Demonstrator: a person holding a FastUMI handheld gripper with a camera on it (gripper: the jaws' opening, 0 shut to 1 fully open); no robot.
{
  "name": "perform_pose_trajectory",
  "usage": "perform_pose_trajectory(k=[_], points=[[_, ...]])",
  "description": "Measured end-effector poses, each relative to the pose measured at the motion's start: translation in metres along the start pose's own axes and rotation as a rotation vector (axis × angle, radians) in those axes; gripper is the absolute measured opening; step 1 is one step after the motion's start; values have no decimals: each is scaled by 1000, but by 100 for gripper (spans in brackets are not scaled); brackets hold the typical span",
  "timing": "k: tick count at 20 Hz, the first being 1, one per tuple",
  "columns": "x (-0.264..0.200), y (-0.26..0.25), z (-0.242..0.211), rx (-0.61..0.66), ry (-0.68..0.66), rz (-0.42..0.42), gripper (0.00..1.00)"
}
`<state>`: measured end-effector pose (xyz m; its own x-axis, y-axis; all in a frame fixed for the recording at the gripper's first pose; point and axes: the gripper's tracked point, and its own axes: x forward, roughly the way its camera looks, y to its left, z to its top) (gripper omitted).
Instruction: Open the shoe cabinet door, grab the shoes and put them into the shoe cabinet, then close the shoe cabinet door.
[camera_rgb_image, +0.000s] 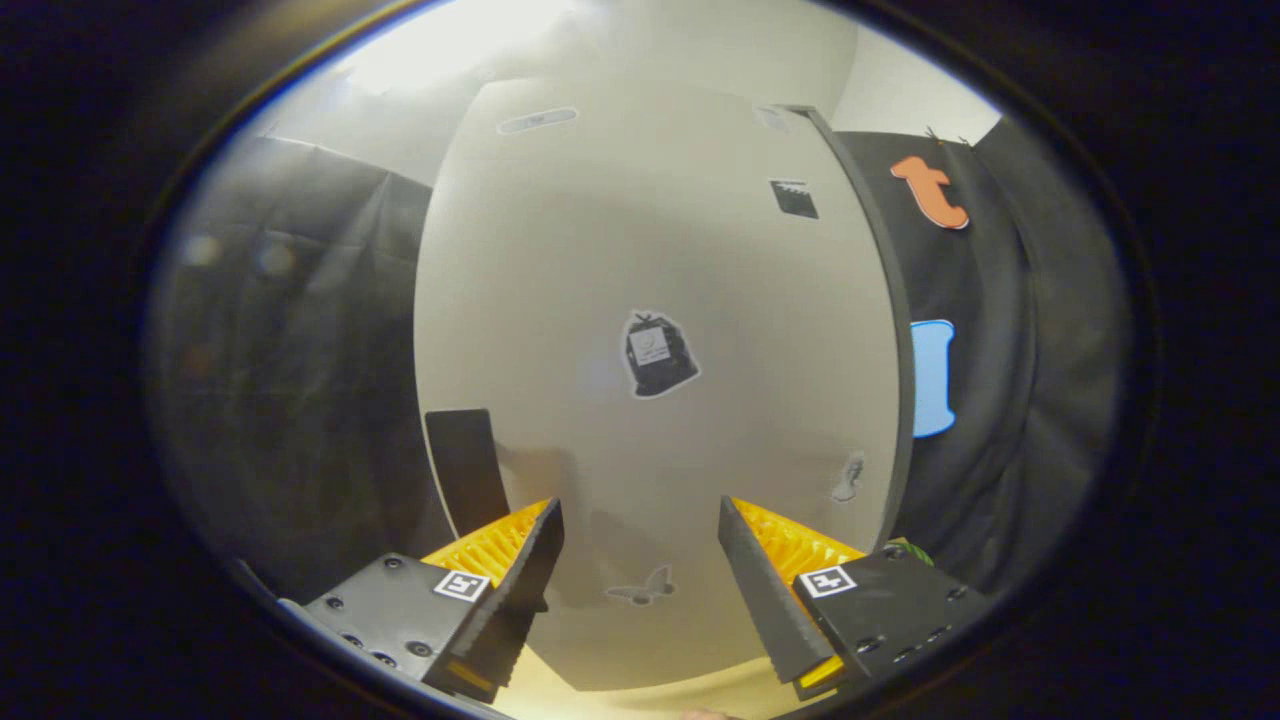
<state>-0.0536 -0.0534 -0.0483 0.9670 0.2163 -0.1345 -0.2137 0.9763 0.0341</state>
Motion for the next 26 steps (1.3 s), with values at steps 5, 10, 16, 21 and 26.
perform_pose_trajectory(k=[5, 10, 16, 21, 26], points=[[23, 3, -4, 37, -2, -19, 95], [37, 5, -7, 53, -4, -52, 95], [67, 5, -7, 83, 0, -91, 95], [83, 7, -7, 86, -6, -137, 96], [101, 2, -6, 102, -16, -173, 96]])
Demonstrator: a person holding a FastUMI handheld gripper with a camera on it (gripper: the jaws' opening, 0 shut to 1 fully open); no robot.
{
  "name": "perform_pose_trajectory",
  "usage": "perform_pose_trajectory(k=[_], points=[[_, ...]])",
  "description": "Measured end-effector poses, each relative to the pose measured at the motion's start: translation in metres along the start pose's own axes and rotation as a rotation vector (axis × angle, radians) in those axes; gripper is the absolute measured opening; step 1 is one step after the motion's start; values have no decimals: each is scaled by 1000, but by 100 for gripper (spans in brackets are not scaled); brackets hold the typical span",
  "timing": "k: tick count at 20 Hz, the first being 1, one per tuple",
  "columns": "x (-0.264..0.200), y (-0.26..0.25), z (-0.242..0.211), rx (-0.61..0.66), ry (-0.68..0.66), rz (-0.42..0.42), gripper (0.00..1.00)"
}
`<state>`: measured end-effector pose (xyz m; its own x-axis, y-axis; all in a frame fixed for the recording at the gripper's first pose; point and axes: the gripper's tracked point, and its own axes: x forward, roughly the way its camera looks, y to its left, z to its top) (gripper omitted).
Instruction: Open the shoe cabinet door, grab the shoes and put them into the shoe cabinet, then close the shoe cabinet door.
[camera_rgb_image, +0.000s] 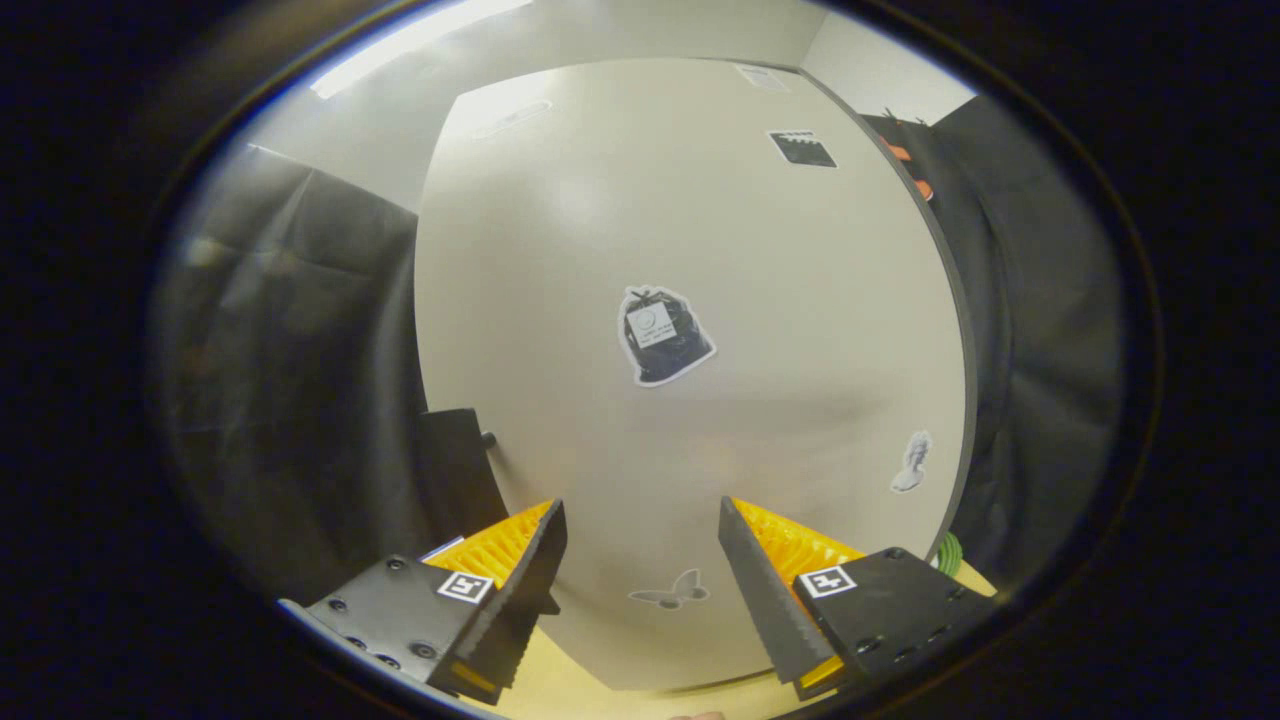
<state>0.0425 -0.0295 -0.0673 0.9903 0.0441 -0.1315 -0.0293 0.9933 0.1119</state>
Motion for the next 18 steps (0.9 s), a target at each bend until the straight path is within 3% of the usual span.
perform_pose_trajectory(k=[8, 18], points=[[4, 2, -2, -33, -38, -52, 96], [2, 5, -5, -51, -30, -56, 96]])
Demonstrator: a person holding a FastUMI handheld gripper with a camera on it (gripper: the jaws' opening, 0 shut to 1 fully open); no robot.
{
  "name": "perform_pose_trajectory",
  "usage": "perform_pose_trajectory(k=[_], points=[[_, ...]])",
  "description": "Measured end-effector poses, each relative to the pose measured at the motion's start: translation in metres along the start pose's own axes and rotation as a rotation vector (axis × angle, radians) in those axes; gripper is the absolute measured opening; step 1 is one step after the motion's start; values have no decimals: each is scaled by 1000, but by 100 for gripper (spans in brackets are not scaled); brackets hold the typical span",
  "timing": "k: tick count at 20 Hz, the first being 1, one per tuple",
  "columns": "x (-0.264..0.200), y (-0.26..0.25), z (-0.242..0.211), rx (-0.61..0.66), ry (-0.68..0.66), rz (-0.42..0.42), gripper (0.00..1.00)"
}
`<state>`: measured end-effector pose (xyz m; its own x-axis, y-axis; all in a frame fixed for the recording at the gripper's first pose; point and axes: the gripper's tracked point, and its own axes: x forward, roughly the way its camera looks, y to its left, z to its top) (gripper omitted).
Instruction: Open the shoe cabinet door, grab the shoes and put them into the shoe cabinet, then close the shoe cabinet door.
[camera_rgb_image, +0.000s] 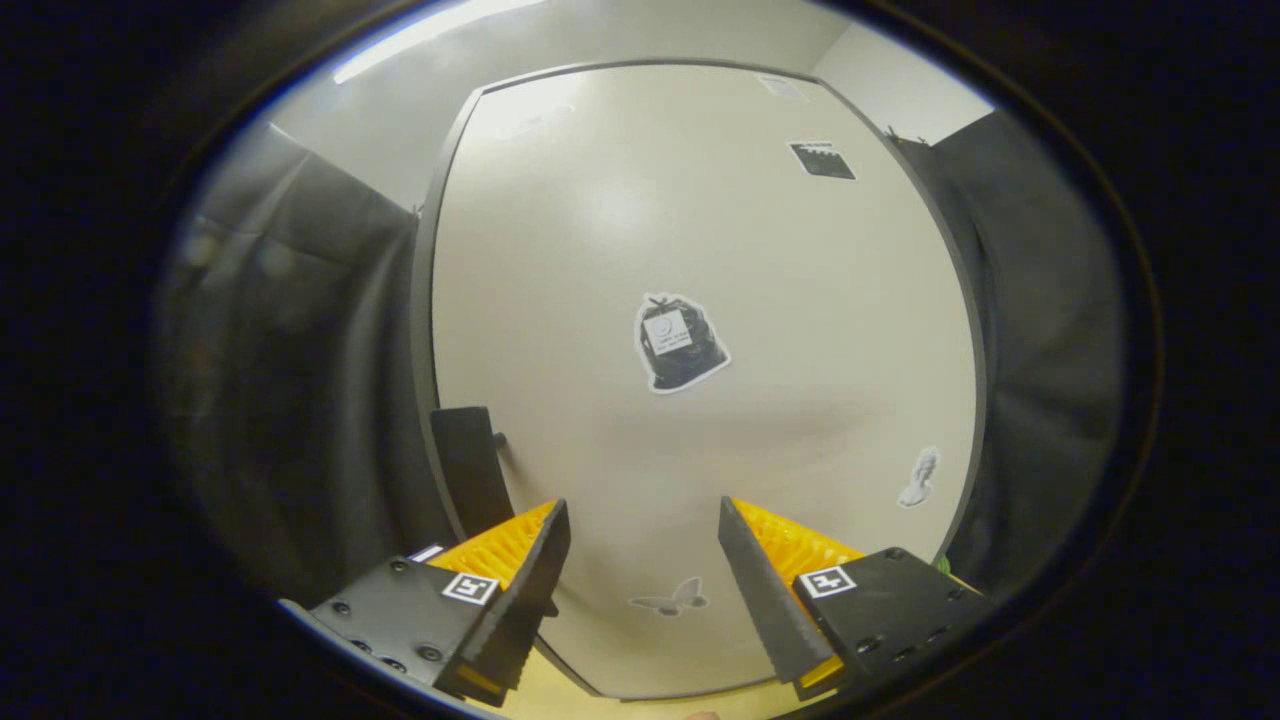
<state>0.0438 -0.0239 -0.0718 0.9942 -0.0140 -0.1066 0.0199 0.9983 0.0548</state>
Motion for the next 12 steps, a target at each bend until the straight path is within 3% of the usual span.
perform_pose_trajectory(k=[4, 12], points=[[-8, -1, 9, 3, -16, 13, 96], [-64, -28, 72, -11, -100, 50, 96]])
